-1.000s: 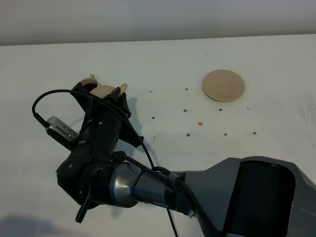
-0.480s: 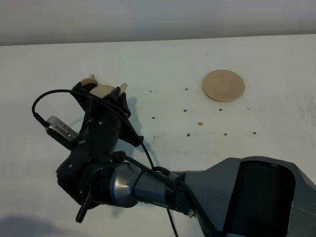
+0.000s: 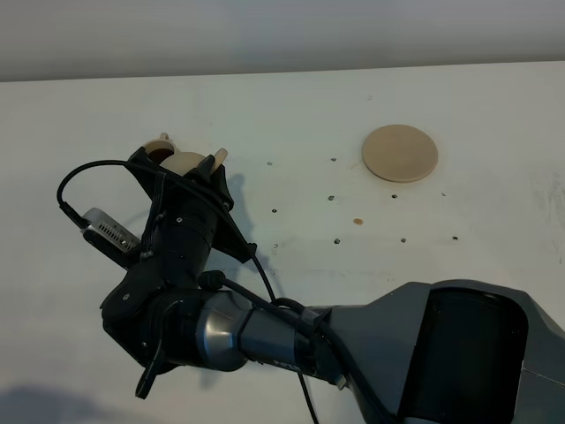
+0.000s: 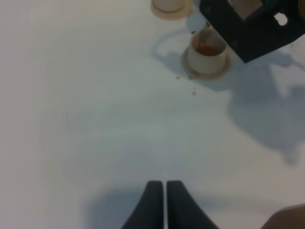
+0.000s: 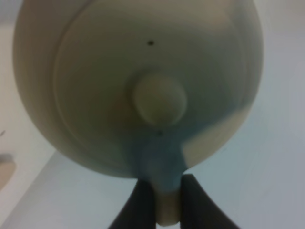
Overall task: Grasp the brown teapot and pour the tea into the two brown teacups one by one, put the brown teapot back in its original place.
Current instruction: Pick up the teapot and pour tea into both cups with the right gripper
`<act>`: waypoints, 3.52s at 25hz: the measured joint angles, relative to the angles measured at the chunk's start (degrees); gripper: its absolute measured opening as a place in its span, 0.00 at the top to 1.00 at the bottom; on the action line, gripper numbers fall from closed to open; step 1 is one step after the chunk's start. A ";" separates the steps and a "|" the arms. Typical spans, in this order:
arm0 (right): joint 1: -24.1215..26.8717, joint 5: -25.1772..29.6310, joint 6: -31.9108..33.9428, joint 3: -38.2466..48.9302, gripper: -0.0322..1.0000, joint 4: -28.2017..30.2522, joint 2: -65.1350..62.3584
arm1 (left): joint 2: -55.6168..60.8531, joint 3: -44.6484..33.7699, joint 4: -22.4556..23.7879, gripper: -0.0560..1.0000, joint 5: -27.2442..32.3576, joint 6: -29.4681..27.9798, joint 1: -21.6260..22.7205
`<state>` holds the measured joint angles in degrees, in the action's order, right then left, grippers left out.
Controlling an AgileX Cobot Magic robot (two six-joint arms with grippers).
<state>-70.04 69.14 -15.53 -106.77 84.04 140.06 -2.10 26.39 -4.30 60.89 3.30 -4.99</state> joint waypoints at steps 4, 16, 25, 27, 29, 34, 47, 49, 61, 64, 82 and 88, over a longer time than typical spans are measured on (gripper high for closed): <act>0.00 0.00 -0.44 0.00 0.86 0.07 0.00 | 0.00 0.00 0.00 0.96 0.00 0.00 0.00; 0.00 -0.04 0.35 3.92 0.86 1.23 0.00 | 0.00 0.00 0.00 0.96 0.00 0.00 0.00; 0.00 -0.06 1.07 3.99 0.86 3.56 0.00 | 0.00 0.00 0.00 0.96 0.00 0.00 0.00; 0.00 -0.06 1.07 3.99 0.86 3.82 0.00 | 0.00 0.00 0.00 0.96 0.00 0.00 0.00; 0.00 -0.06 1.07 3.99 0.86 4.11 0.00 | 0.00 0.00 0.00 0.96 0.00 0.00 0.00; 0.00 -0.06 1.10 3.99 0.86 4.49 0.00 | 0.00 0.00 0.00 0.96 0.00 0.00 0.00; 0.00 -0.11 1.10 3.99 0.86 5.70 0.00 | 0.00 0.00 0.00 0.96 0.00 0.00 0.00; 0.00 -0.11 1.10 3.99 0.86 6.00 0.00 | 0.00 0.00 0.00 0.96 0.00 0.00 0.00; 0.00 -0.11 1.17 3.99 0.86 6.41 0.00 | 0.00 0.00 0.00 0.96 0.00 0.00 0.00; 0.00 -0.11 1.43 3.99 0.86 6.41 0.00 | 0.00 0.00 0.00 0.96 0.00 0.00 0.00; 0.00 -0.11 1.67 3.99 0.86 6.58 0.00 | 0.00 0.00 0.00 0.96 0.00 0.05 0.00; 0.00 -0.11 1.83 3.99 0.86 6.59 0.00 | 0.00 0.00 0.00 0.96 0.00 0.05 0.00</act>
<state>-70.04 69.03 -13.70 -102.78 90.63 140.06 -2.10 26.39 -4.30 60.89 3.35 -4.99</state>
